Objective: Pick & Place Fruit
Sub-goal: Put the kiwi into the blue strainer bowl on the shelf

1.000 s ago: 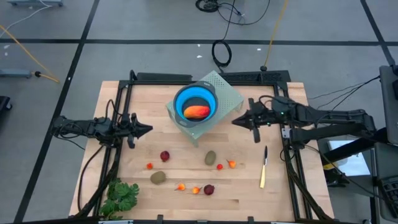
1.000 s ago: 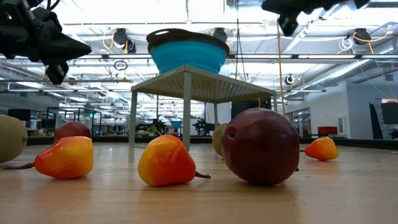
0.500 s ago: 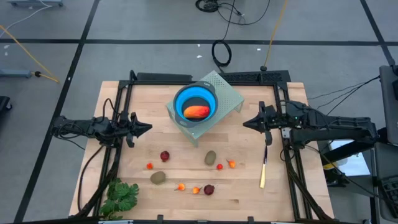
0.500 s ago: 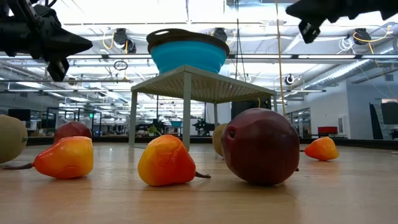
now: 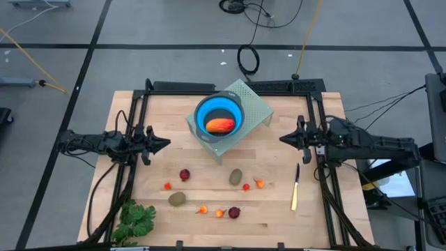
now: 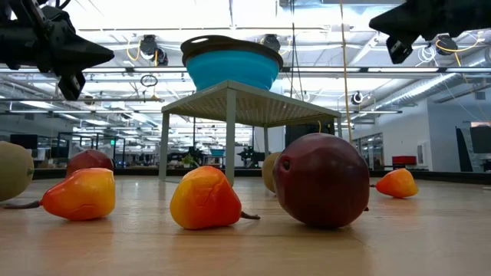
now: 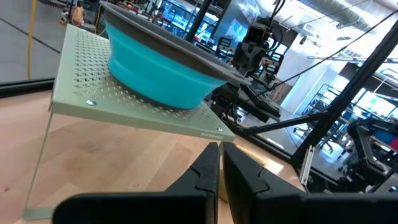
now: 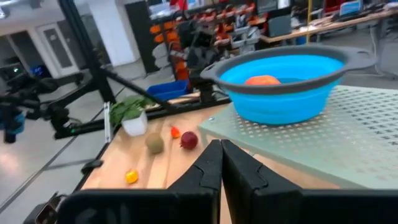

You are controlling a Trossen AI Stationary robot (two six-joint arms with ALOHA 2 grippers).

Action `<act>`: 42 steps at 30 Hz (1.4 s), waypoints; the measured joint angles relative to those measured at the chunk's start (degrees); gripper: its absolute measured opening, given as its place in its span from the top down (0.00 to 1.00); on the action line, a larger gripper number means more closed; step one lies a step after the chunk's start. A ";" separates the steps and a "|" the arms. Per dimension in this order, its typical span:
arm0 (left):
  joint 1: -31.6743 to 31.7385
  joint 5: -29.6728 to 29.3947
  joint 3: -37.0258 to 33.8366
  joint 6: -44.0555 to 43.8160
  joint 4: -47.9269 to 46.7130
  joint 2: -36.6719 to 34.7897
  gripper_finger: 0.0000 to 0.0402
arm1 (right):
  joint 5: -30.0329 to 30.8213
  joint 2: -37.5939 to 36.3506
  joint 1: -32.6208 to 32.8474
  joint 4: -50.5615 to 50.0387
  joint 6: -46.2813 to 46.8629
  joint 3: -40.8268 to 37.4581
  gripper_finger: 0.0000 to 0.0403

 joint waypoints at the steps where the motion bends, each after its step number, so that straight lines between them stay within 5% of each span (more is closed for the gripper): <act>1: 0.00 0.00 0.00 0.00 0.00 0.00 0.95 | 0.06 -0.75 -0.03 0.02 -0.01 -0.46 1.00; 42: 0.00 -2.60 0.03 9.18 12.33 0.35 0.95 | 4.50 -18.64 -0.05 6.85 3.67 -19.06 1.00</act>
